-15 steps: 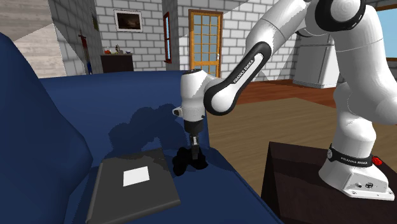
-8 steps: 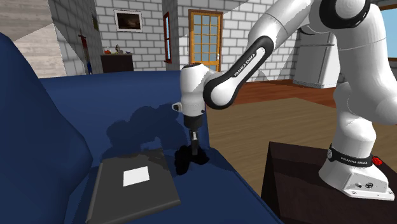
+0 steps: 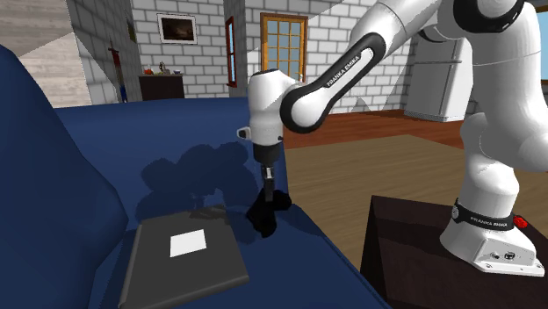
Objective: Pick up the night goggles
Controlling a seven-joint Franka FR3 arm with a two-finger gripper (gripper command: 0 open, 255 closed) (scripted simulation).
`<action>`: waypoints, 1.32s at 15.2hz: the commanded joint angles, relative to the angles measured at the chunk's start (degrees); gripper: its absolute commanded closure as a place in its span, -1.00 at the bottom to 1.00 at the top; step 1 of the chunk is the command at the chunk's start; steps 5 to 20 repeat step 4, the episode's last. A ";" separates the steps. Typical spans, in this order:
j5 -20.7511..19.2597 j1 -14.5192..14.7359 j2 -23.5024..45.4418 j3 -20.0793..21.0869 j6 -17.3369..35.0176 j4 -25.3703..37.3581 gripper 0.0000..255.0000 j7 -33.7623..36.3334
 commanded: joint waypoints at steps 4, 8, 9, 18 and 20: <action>0.29 -0.06 -1.49 0.10 -2.01 0.56 1.00 -0.27; 0.29 -0.06 -1.49 0.10 -2.01 0.56 1.00 -0.27; 0.29 -0.06 -1.49 0.10 -2.01 0.56 1.00 -0.27; 0.29 -0.06 -1.49 0.10 -2.01 0.56 1.00 -0.27; 0.29 -0.06 -1.49 0.10 -2.01 0.56 1.00 -0.27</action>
